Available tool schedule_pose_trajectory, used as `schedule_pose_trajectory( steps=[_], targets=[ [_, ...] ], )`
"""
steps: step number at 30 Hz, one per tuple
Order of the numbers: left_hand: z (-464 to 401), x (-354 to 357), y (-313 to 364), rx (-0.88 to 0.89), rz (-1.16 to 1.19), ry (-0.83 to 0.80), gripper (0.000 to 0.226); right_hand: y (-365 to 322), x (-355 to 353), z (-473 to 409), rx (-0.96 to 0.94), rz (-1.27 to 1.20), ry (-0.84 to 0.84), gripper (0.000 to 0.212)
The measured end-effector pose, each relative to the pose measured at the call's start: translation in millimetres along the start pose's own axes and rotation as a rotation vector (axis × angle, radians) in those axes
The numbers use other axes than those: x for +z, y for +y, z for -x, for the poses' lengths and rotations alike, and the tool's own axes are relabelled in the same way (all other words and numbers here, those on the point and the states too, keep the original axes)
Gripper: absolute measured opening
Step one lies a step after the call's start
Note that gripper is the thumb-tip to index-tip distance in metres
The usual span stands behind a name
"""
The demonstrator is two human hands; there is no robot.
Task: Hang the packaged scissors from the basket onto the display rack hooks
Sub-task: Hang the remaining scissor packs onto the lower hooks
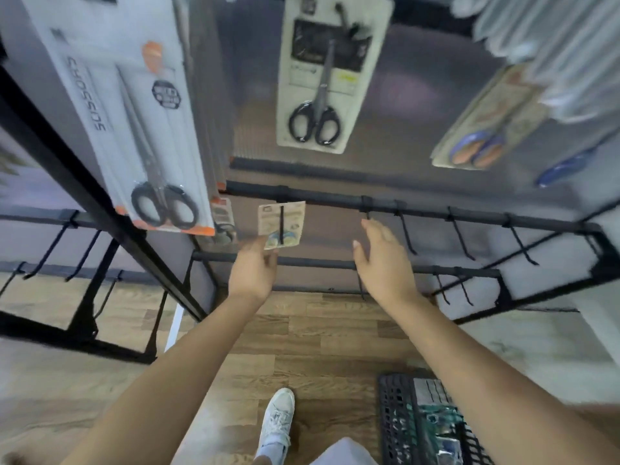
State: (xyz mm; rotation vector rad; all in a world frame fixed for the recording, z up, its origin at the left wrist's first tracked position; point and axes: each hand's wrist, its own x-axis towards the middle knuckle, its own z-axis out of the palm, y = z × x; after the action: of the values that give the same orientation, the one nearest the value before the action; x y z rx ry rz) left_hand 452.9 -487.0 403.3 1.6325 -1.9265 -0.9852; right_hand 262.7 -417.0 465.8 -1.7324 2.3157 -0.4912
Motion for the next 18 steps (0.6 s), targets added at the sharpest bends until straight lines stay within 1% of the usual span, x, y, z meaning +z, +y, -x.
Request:
schedule_pose_trajectory(
  steps=[3,6,9,13,15,17,18],
  targets=[
    [42,10,18,-0.020,-0.048,-0.077,0.036,21,-15,48,0.066,-0.014,0.030,0.047],
    [89,31,40,0.008,-0.082,-0.196,0.040,44,-25,110,0.191,0.001,0.051,0.047],
    [139,61,64,0.090,-0.125,-0.353,0.043,67,-31,188,0.355,0.002,0.038,0.047],
    [217,100,100,0.199,-0.158,-0.585,0.048,97,-32,312,0.508,0.036,-0.036,0.048],
    [255,116,117,0.256,-0.175,-0.678,0.047,110,-35,372,0.644,-0.006,-0.076,0.049],
    [291,131,134,0.339,-0.181,-0.779,0.044,120,-42,428,0.797,-0.069,-0.053,0.047],
    [301,137,138,0.359,-0.162,-0.818,0.044,126,-43,445,0.842,-0.093,-0.039,0.046]
  ],
)
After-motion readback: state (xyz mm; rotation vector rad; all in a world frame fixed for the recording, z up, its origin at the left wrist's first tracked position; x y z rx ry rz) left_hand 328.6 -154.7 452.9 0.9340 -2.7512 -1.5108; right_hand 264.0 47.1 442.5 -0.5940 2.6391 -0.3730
